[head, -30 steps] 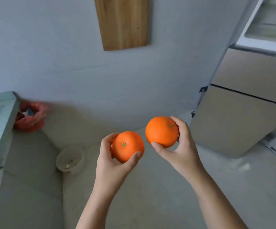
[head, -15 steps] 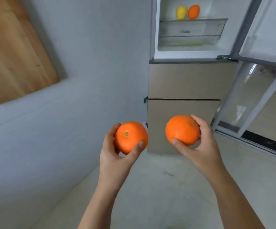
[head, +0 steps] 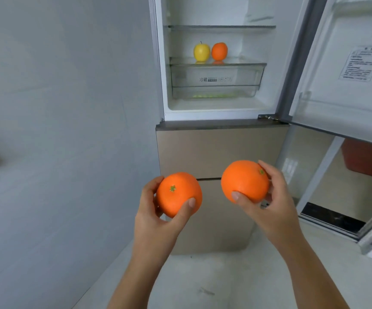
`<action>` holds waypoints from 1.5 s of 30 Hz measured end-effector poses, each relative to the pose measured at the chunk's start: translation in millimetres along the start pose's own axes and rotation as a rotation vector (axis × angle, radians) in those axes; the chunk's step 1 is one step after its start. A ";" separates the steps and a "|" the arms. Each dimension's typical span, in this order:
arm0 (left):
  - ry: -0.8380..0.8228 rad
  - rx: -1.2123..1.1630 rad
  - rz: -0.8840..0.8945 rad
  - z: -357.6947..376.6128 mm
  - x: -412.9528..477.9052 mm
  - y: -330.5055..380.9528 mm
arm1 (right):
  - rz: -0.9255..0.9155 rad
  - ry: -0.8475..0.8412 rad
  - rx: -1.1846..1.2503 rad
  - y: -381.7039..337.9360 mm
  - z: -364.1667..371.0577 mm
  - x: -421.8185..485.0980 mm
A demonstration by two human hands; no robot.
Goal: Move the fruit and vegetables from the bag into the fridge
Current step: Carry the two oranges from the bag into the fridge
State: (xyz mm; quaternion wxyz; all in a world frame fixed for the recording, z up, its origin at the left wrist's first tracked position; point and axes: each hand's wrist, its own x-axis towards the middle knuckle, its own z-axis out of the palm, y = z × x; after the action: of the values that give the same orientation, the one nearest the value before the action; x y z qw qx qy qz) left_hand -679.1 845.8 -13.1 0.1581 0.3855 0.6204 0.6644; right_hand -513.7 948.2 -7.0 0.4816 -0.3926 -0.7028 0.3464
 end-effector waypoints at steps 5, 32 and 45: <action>0.003 0.015 0.006 23.2 71.2 -25.8 | 0.011 -0.008 0.010 23.2 29.0 58.5; -0.342 -0.184 0.111 148.3 402.8 -66.4 | -0.094 0.160 -0.143 74.3 102.0 377.7; -0.019 0.015 0.271 232.6 531.0 -36.1 | -0.284 0.105 -0.075 99.9 72.3 576.9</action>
State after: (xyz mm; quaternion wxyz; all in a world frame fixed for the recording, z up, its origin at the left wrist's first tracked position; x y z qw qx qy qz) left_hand -870.5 1381.3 105.0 0.0700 0.4732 0.5661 0.6713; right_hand -692.0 1496.3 118.7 0.5469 -0.3245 -0.7376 0.2270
